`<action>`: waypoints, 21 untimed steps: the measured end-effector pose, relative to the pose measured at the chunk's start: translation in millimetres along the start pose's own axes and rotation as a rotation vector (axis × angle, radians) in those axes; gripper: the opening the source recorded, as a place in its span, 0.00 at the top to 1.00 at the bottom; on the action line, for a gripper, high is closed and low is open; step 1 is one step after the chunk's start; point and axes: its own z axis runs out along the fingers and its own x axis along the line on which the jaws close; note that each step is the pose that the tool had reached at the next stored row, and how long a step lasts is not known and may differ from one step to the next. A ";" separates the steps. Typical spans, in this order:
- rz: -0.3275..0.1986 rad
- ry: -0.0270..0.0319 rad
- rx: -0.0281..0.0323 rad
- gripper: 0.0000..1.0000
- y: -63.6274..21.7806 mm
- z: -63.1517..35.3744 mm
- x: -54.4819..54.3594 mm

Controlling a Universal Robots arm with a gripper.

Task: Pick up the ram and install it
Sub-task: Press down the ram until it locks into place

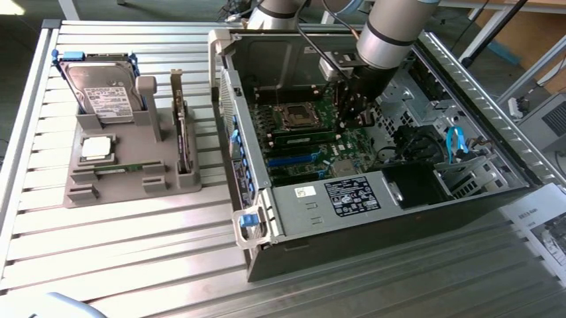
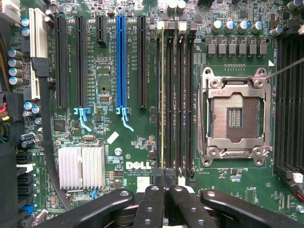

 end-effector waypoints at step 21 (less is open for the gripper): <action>0.000 -0.0008 0.0013 0.90 0.0 3.0 0.0</action>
